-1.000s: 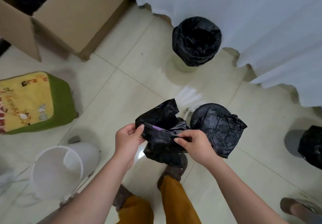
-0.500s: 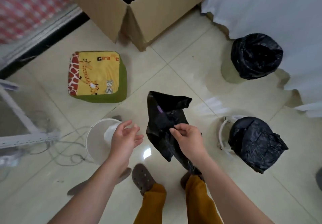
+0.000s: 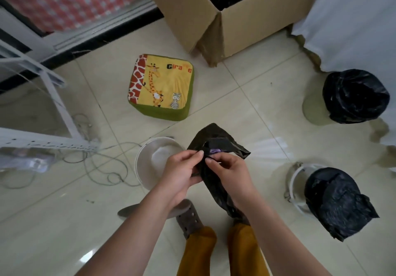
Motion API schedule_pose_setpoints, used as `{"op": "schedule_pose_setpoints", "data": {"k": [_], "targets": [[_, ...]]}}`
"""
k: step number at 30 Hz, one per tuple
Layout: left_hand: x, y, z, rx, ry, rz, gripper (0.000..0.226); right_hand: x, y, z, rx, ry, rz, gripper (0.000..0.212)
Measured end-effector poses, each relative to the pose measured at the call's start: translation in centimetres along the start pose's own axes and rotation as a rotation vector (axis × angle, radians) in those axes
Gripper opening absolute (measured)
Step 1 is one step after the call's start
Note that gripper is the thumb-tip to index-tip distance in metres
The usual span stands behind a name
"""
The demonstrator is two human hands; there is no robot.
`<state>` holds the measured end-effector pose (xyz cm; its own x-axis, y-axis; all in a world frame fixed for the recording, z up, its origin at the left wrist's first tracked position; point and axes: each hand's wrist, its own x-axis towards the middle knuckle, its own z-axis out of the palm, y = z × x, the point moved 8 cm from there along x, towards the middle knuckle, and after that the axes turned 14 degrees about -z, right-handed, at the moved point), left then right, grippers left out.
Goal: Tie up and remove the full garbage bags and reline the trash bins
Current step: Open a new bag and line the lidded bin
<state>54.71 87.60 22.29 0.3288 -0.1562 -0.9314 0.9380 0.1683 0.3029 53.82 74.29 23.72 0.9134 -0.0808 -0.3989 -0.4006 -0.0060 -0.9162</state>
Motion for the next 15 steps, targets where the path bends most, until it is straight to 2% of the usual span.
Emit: {"op": "schedule_pose_setpoints", "data": {"k": [3,6,9,15], "targets": [[-0.1,0.0,-1.7,0.02,0.043,0.011,0.013,-0.3,0.5,0.6,0.034,0.009,0.058,0.004],[0.1,0.0,-4.1,0.031,0.15,0.015,0.014,-0.6,0.9,0.5,0.09,0.067,0.107,0.016],[0.3,0.4,-7.0,0.104,0.295,0.045,0.013,-0.4,1.5,-0.8,0.014,0.142,0.159,0.026],[0.0,1.8,-12.7,0.066,0.495,0.111,0.015,0.2,2.2,-3.0,-0.023,0.221,0.17,0.028]]}}
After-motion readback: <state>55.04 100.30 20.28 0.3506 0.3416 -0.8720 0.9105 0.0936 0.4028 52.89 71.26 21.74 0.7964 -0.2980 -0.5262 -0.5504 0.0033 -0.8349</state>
